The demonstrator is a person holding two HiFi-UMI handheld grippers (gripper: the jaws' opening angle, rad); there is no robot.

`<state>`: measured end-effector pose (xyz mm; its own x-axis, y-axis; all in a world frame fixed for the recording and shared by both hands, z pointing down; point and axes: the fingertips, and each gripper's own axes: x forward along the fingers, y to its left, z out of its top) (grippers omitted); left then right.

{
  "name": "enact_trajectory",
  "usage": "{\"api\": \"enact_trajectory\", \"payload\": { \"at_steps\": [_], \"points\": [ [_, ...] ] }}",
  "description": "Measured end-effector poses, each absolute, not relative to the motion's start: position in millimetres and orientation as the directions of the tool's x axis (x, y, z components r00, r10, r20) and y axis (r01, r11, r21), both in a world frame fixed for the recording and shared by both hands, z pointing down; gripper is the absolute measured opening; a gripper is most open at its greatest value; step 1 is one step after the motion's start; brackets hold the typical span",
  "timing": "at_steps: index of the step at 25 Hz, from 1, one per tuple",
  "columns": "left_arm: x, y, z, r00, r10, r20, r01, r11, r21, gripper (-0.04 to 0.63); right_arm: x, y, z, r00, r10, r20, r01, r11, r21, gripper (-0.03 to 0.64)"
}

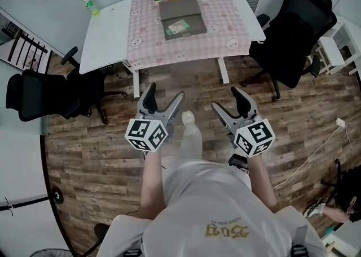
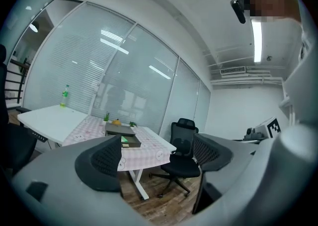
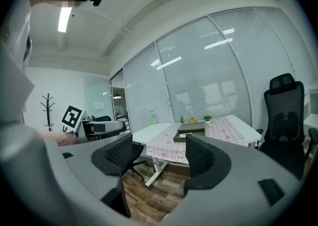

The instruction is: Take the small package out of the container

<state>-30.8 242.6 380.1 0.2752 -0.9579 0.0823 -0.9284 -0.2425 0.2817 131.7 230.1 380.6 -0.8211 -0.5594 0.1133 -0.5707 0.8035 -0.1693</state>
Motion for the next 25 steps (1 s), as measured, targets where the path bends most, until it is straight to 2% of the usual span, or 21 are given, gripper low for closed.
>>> {"api": "enact_trajectory", "payload": {
  "at_steps": [8, 15, 25],
  "points": [
    [-84, 77, 418, 0.34, -0.928, 0.152, -0.911, -0.285, 0.297, 0.464, 78, 74, 411, -0.781, -0.6, 0.171, -0.624, 0.753, -0.208, 0.348],
    [-143, -66, 430, 0.393, -0.889, 0.234, -0.908, -0.335, 0.251, 0.474, 12, -64, 411, -0.758, -0.615, 0.217, -0.651, 0.737, -0.182, 0.359],
    [-162, -153, 471, 0.495, -0.791, 0.358, -0.868, -0.436, 0.238, 0.476, -14, -138, 439, -0.708, -0.638, 0.303, -0.7, 0.691, -0.181, 0.359]
  ]
}}
